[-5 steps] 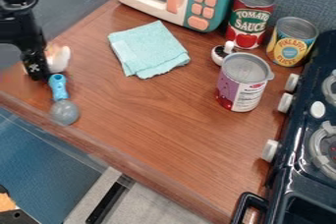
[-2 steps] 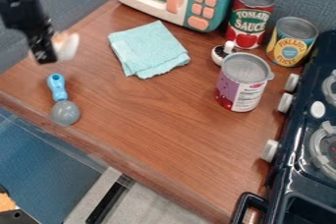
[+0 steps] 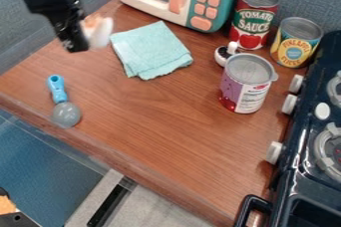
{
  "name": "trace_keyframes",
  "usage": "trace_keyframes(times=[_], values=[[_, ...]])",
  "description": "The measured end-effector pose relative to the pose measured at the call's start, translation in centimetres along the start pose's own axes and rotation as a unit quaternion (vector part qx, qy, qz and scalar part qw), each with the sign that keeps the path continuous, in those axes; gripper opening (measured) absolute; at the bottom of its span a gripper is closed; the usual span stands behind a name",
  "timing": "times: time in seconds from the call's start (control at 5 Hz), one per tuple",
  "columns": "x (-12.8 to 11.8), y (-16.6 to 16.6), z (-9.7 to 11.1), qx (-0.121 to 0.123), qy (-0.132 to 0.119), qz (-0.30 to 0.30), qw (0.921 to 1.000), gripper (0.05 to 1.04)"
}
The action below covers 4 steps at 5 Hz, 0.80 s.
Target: Moved the bear doll to the right side of the table
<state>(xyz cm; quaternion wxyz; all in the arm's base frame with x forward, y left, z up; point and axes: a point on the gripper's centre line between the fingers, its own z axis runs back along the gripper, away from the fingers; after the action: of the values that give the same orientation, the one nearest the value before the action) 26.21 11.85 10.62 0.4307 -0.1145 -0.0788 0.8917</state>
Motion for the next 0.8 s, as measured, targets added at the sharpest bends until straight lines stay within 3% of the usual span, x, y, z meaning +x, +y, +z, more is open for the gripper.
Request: trace_keyframes(times=[0.2,0.4,0.6,0.8], values=[[-4.7,3.3,0.0,0.008,-0.016,-0.098,0.9951,0.511],[-7.9,6.3,-0.5,0.028,0.02,-0.176,0.9838,0.51],[-12.0,9.8,-1.9,0.05,0.031,-0.266,0.9623,0.51],[-13.4,12.0,-4.1,0.09,0.044,-0.307,0.9465,0.51]])
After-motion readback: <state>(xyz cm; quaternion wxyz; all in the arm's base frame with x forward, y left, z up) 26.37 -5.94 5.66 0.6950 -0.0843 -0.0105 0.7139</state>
